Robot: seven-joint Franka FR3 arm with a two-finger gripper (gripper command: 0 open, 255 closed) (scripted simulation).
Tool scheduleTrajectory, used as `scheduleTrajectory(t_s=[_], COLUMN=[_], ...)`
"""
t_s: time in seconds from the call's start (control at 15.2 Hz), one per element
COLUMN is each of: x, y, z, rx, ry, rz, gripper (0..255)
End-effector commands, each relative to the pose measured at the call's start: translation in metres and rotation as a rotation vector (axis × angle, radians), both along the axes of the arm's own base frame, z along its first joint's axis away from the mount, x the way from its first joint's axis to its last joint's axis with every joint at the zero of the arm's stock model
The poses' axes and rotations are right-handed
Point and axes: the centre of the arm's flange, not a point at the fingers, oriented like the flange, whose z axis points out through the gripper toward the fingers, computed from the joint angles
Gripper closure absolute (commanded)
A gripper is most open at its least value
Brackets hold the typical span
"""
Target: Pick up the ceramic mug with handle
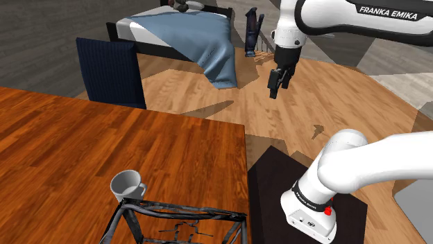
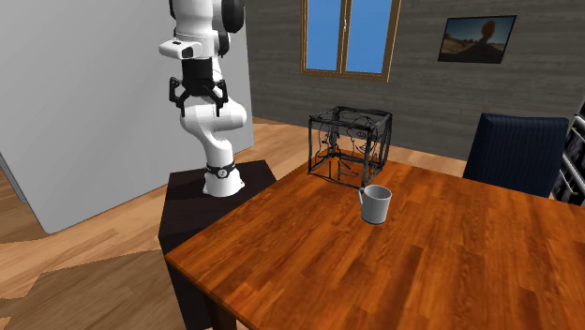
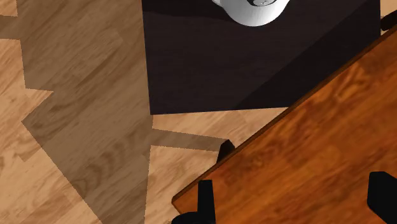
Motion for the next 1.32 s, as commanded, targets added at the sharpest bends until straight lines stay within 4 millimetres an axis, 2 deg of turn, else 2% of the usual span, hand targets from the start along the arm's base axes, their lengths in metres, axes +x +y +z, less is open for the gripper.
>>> scheduleTrajectory(t_s=[0.0, 1.25], x=[0.0, 0.074], y=[0.0, 0.214], z=[0.0, -0.098], rx=[0.0, 0.011], ry=[0.0, -0.057], rz=[0.0, 0.044], gripper=[0, 0])
